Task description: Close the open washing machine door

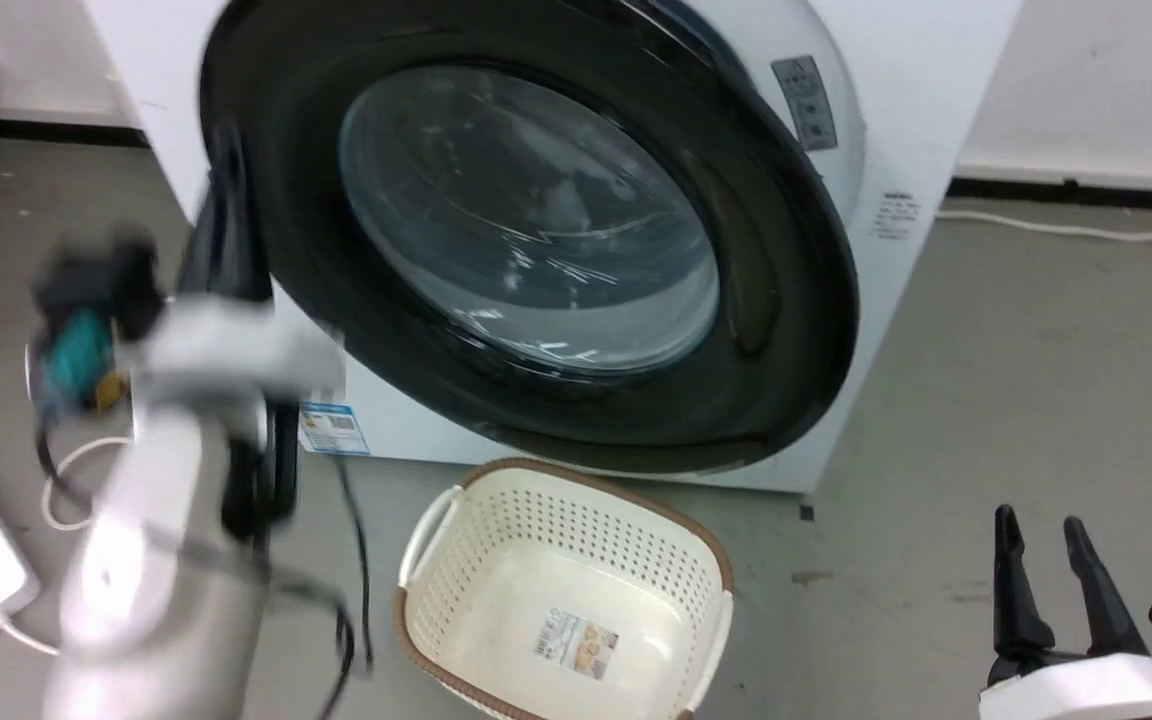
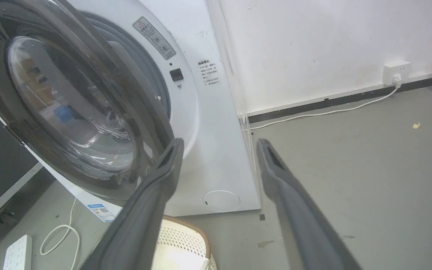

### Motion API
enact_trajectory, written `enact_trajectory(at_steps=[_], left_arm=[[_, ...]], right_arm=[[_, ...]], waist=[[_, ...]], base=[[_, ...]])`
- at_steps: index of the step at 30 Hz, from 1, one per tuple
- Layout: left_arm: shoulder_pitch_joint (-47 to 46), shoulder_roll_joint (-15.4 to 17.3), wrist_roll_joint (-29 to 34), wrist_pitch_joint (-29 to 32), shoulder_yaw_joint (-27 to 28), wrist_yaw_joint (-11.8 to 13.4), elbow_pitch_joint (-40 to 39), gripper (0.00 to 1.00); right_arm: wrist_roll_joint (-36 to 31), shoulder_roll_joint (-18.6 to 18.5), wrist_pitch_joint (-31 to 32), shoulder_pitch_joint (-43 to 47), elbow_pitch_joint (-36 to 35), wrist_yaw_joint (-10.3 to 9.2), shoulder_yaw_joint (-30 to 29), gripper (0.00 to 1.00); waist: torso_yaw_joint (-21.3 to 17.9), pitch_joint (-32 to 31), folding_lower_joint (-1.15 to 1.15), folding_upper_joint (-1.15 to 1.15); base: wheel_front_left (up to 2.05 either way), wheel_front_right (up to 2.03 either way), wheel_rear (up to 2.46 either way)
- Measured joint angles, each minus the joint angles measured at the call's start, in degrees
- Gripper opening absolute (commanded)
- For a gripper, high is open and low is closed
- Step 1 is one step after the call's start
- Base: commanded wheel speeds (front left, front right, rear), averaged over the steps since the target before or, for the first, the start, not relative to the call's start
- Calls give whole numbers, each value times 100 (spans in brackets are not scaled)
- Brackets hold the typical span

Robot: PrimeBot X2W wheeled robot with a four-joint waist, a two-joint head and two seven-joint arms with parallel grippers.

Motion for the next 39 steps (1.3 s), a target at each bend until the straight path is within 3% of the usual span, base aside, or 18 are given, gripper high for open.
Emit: enact_trajectory(at_steps=[6,10,11,12,13,14,21,22,23,24,28,32,36,37,39], left_arm=[[1442,245,245,20,-91,26,-209,0],[2068,346,229,148,-254,-98,-276,0],[2199,359,210,205,-289,-126,-283,13],[2325,359,171,247,-314,-145,-288,44],[2437,350,129,275,-334,-148,-294,91],[2532,346,107,293,-356,-157,-308,100],[2881,216,36,153,-322,-64,-488,100],[2897,205,45,130,-312,-43,-528,100],[2909,204,75,105,-308,-23,-570,100],[2914,205,114,97,-310,-8,-615,100],[2916,211,256,55,-310,23,-793,100],[2897,192,349,51,-357,49,-965,100],[2774,151,401,49,-393,49,-1063,100],[2641,121,441,48,-410,48,-1114,100],[2574,105,450,32,-414,49,-1148,100]], right_arm=[[18,0,0,160,24,0,81,100],[25,-1,0,199,29,0,140,100],[36,-1,0,213,27,0,153,100],[51,0,0,229,27,0,162,100],[68,0,0,243,26,0,165,100],[74,0,0,257,25,0,163,100],[-147,0,0,304,22,0,130,100],[-180,1,0,304,20,0,94,84],[-280,-1,0,303,5,0,64,20],[-352,-2,0,300,-1,0,54,0],[-619,-7,23,140,-24,0,220,0],[-787,-7,475,-490,138,0,759,0],[-926,2,719,-1305,699,2,994,0],[-1082,0,726,-1858,1219,1,872,0],[-1190,1,667,-2140,1526,1,727,0]], waist=[[117,-203,-1,0],[148,-264,0,0],[153,-266,-1,0],[158,-270,0,0],[166,-276,1,0],[173,-281,0,0],[199,-297,0,0],[198,-297,1,0],[199,-296,0,0],[203,-294,0,0],[222,-250,0,0],[276,-95,1,0],[363,155,2,0],[454,358,2,0],[527,486,2,0]], base=[[0,0,0],[0,0,0],[0,0,0],[0,0,0],[0,0,0],[0,0,0],[0,0,0],[0,0,0],[0,0,0],[0,0,0],[0,0,0],[0,0,0],[0,0,0],[0,0,0],[0,0,0]])
